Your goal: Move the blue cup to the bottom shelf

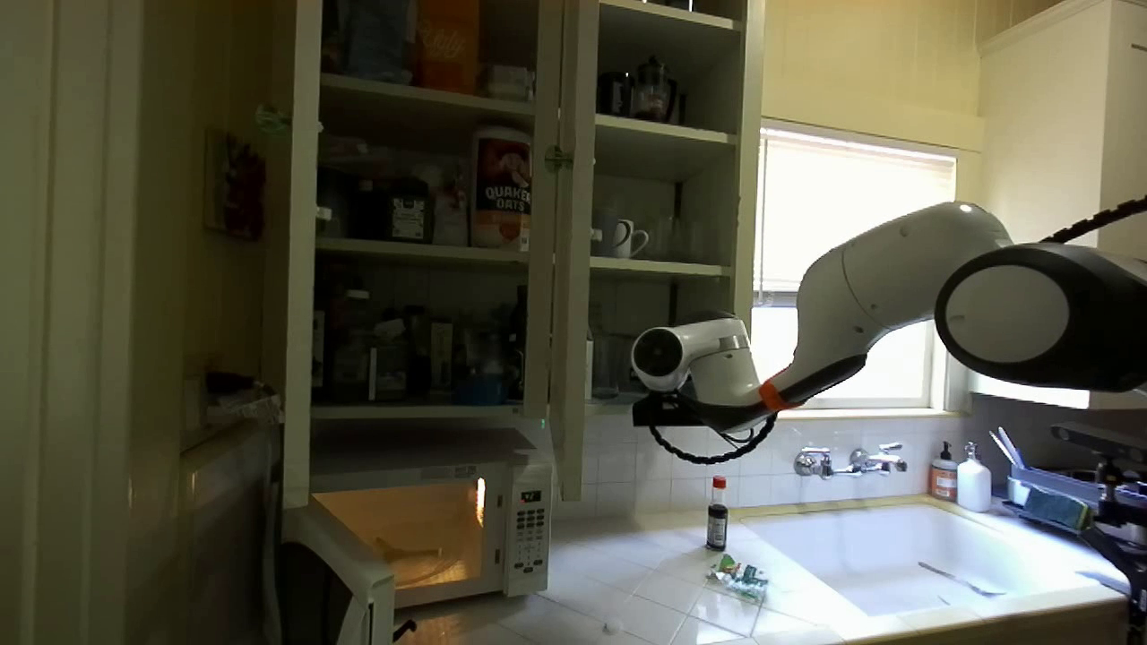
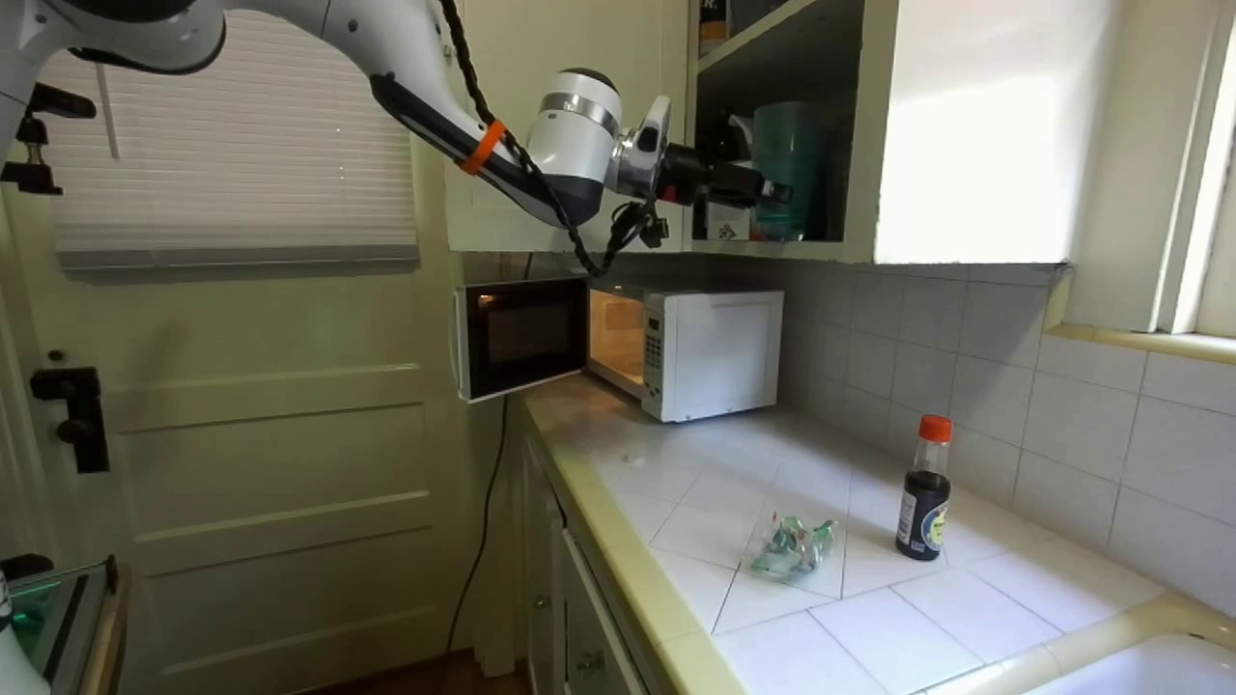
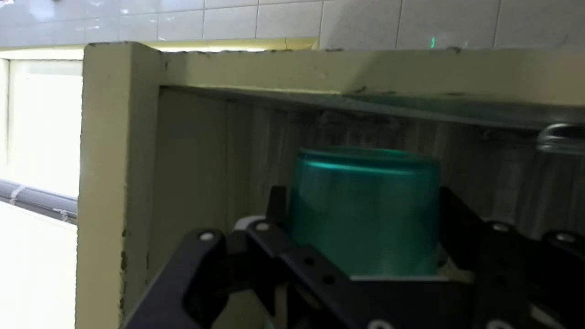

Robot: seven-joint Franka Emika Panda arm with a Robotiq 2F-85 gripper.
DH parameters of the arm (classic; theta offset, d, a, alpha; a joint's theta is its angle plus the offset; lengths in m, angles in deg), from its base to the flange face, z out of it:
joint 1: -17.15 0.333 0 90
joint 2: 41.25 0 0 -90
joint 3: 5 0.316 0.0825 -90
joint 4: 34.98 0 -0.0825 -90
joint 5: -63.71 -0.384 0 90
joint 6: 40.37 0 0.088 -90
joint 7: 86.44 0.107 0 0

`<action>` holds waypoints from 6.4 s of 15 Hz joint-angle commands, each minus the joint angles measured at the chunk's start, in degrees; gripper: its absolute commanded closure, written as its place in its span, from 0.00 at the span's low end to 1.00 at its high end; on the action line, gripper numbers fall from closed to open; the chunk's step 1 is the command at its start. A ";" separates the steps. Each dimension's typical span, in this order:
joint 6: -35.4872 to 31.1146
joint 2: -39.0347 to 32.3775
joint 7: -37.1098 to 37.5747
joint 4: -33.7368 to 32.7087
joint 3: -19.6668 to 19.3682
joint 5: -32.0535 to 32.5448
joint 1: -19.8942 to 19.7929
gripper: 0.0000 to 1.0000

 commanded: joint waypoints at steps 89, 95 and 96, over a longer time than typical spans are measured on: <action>14.78 16.81 -6.41 23.44 1.00 -10.91 3.78 0.00; -1.44 28.23 -18.65 42.54 -2.82 -7.62 -1.45 0.00; -5.43 29.35 -18.37 44.88 -4.23 -4.72 -2.68 0.00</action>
